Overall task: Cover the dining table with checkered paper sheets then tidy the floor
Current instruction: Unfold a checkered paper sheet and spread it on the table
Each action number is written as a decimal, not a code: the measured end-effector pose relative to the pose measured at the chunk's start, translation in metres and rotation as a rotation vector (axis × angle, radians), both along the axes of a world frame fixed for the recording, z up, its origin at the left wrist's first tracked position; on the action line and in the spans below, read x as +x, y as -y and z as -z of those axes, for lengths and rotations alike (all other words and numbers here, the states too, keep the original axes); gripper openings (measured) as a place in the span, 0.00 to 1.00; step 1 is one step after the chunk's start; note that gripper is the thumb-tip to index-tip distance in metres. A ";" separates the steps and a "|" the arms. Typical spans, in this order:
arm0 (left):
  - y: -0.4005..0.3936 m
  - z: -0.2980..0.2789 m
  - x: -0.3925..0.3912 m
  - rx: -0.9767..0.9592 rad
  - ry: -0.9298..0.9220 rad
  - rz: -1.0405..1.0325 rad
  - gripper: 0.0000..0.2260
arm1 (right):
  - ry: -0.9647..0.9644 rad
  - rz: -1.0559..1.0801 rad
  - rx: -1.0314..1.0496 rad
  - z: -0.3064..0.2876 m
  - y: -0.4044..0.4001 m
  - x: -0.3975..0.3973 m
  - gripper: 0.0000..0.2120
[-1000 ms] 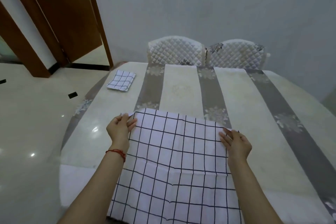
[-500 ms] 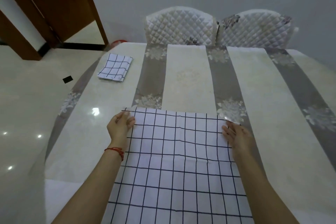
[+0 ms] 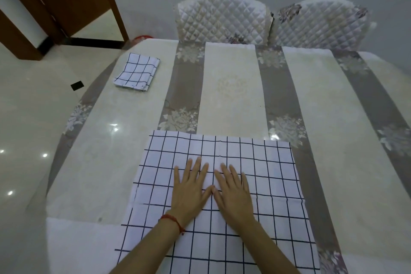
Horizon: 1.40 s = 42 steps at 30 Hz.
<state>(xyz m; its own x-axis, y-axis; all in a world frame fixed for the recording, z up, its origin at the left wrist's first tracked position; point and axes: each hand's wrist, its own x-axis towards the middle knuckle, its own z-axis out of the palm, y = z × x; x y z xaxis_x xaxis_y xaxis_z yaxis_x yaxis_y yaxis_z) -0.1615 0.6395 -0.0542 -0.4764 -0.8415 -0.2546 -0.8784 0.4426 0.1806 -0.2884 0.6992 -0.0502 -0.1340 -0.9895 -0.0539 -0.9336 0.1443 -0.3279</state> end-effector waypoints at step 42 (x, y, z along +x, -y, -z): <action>0.102 -0.011 0.092 0.028 -0.631 -0.827 0.21 | 0.533 1.010 -0.098 -0.001 0.013 -0.144 0.21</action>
<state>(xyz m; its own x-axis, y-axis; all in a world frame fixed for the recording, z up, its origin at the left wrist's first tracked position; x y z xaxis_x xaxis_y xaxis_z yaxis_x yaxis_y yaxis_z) -0.0695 0.5375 -0.0430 0.1929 -0.9637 -0.1844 -0.6477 -0.2662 0.7139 -0.4324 0.6864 -0.0494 -0.8529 -0.4466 -0.2703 -0.1456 0.7008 -0.6983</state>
